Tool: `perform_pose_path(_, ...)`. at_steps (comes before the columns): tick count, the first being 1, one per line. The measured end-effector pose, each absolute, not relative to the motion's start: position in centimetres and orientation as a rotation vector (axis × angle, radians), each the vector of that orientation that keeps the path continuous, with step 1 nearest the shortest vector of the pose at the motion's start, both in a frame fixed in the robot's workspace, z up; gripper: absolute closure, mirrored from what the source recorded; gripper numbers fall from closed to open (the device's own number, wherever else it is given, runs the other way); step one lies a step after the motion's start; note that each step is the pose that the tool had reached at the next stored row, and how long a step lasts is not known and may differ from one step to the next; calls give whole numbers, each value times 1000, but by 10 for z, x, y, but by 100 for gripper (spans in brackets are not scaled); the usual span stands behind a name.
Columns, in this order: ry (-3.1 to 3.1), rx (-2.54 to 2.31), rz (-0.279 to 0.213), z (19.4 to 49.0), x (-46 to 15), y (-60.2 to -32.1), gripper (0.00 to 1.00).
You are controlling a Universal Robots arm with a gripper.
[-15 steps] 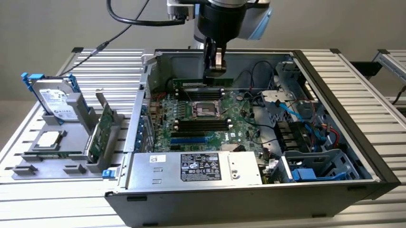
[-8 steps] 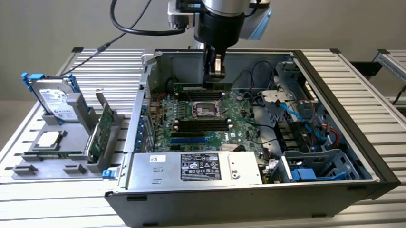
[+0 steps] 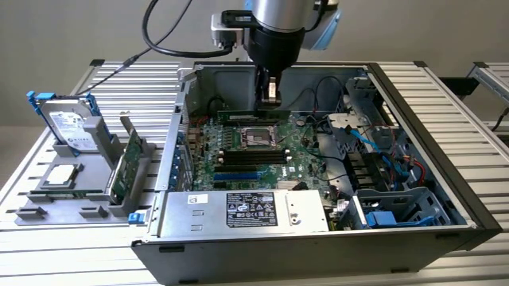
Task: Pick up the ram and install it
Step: 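Insert the ram into the slot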
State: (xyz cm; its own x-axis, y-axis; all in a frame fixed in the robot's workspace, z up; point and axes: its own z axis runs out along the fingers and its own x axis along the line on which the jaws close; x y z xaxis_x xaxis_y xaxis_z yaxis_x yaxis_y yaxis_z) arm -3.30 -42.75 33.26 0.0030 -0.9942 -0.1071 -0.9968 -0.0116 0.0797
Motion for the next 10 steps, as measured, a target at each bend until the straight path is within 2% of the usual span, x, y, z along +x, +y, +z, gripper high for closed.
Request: perform_pose_path(10,2196,-2212,210,315,-32,-428,87)
